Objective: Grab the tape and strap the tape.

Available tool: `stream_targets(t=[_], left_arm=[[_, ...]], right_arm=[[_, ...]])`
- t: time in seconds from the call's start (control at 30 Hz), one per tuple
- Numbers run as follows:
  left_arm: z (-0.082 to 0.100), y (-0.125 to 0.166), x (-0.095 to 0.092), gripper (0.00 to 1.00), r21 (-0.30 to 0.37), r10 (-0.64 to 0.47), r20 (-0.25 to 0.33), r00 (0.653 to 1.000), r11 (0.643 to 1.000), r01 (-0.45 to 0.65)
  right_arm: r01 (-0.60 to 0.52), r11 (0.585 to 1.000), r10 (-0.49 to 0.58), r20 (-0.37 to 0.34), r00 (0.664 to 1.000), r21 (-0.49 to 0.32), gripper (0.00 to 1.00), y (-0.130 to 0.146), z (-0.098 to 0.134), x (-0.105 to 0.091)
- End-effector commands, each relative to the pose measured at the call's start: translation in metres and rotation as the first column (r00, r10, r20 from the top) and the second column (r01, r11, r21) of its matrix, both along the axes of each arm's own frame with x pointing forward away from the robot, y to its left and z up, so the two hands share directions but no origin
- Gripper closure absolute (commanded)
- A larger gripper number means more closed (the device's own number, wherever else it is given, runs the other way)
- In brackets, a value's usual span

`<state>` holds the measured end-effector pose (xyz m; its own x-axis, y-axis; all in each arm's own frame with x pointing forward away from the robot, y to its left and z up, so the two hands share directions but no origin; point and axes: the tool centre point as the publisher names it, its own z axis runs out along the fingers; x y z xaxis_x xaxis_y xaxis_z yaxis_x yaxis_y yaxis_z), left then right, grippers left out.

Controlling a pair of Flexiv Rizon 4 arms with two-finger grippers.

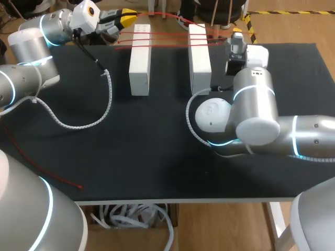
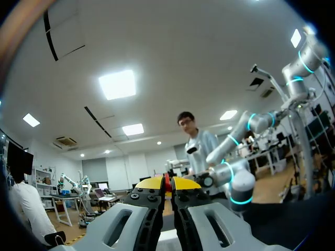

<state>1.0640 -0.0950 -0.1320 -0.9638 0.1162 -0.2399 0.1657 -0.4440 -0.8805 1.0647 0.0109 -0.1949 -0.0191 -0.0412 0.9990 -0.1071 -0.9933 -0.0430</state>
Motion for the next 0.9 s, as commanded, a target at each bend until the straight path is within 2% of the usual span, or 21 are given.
stream_targets(t=[0.03,0.07,0.17,0.23,0.3,0.33,0.43,0.47,0.53,0.57,0.6,0.67,0.7,0.9], left_arm=[[0.002,-0.001,-0.003,1.0,0.004,0.009,-0.001,1.0,1.0,-0.009],[0.002,-0.001,-0.003,1.0,0.004,0.009,-0.001,1.0,1.0,-0.009],[0.004,-0.006,-0.003,1.0,0.17,-0.02,-0.177,0.984,0.984,0.051],[0.007,-0.01,-0.004,1.0,0.275,-0.007,-0.24,0.971,0.958,0.076],[0.009,-0.014,-0.006,1.0,0.369,0.021,-0.259,0.966,0.926,0.078],[0.01,-0.016,-0.007,1.0,0.421,0.039,-0.297,0.954,0.902,0.095],[0.013,-0.02,-0.009,1.0,0.577,0.105,-0.323,0.941,0.809,0.108],[0.016,-0.021,-0.011,1.0,0.624,0.122,-0.306,0.944,0.774,0.102],[0.02,-0.021,-0.014,1.0,0.721,0.172,-0.302,0.938,0.685,0.106],[0.023,-0.021,-0.017,1.0,0.753,0.192,-0.287,0.939,0.651,0.097],[0.025,-0.02,-0.019,1.0,0.787,0.216,-0.3,0.929,0.607,0.113],[0.03,-0.02,-0.023,1.0,0.834,0.257,-0.29,0.922,0.541,0.112],[0.032,-0.021,-0.025,1.0,0.859,0.276,-0.294,0.915,0.496,0.126],[0.041,-0.022,-0.034,1.0,0.93,0.382,-0.304,0.873,0.319,0.184]], right_arm=[[0.0,1.0,0.0,-0.005,1.0,-0.001,1.0,0.0,0.002,0.0],[0.0,1.0,0.0,-0.005,1.0,-0.001,1.0,0.0,0.002,0.0],[0.0,1.0,0.0,-0.005,1.0,-0.001,1.0,0.0,0.002,0.0],[0.0,1.0,0.0,-0.005,1.0,-0.001,1.0,0.0,0.002,0.0],[0.0,1.0,0.0,-0.005,1.0,-0.001,1.0,0.0,0.002,0.0],[0.0,1.0,0.0,-0.005,1.0,-0.001,1.0,0.0,0.002,0.0],[0.0,1.0,0.0,-0.005,1.0,-0.001,1.0,0.0,0.002,0.0],[0.0,1.0,0.0,-0.005,1.0,-0.001,1.0,0.0,0.002,0.0],[0.0,1.0,0.0,-0.005,1.0,-0.001,1.0,0.0,0.002,0.0],[0.0,1.0,0.0,-0.005,1.0,-0.001,1.0,0.0,0.002,0.0],[0.0,1.0,0.0,-0.005,1.0,-0.001,1.0,0.0,0.002,0.0],[0.0,1.0,0.0,-0.005,1.0,-0.001,1.0,0.0,0.002,0.0],[0.0,1.0,0.0,-0.005,1.0,-0.001,1.0,0.0,0.002,0.0],[0.0,1.0,0.0,-0.005,1.0,-0.001,1.0,0.0,0.002,0.0]])
